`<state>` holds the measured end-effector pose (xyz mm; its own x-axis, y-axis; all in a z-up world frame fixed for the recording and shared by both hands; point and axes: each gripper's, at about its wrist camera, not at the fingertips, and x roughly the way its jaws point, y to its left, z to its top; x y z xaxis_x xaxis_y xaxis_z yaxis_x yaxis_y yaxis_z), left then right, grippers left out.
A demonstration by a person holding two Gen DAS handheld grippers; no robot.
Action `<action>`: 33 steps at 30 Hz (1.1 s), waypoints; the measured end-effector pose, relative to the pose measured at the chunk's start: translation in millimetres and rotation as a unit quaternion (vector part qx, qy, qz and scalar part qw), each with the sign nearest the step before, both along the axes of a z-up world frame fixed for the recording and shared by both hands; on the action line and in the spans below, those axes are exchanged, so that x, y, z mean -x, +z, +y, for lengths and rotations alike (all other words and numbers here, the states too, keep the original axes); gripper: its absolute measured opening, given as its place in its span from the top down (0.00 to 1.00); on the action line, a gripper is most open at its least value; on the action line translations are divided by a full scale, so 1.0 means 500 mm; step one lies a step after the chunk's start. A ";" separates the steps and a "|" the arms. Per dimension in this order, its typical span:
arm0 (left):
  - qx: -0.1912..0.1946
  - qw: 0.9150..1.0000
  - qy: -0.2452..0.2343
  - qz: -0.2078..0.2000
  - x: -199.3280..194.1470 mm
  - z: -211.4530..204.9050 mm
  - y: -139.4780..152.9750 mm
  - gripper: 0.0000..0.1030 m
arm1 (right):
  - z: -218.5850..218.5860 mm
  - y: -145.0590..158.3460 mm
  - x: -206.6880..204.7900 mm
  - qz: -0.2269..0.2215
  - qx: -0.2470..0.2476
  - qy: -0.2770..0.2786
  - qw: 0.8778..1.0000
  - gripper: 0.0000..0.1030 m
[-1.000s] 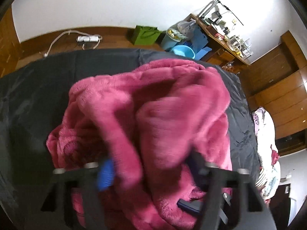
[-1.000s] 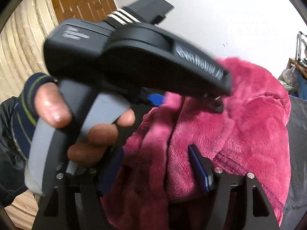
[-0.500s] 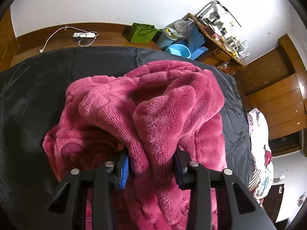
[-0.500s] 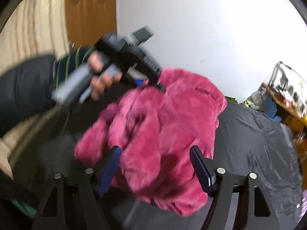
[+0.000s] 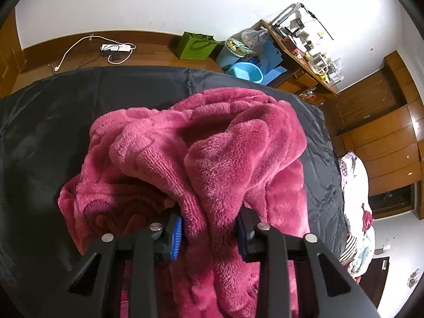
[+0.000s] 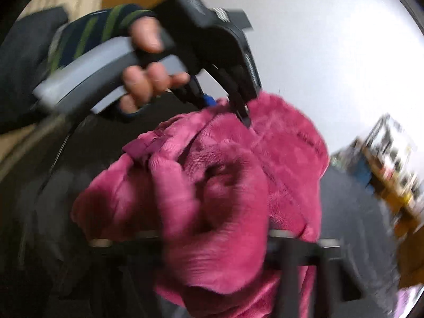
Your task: Fold clothes
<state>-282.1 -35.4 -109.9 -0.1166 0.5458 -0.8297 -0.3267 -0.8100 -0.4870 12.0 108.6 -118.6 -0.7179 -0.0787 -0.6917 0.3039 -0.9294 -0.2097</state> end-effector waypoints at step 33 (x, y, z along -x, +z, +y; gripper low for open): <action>0.113 0.984 0.030 0.133 -0.020 -0.153 -0.046 0.60 | -0.155 -0.045 -0.005 -0.102 0.096 0.126 0.982 0.61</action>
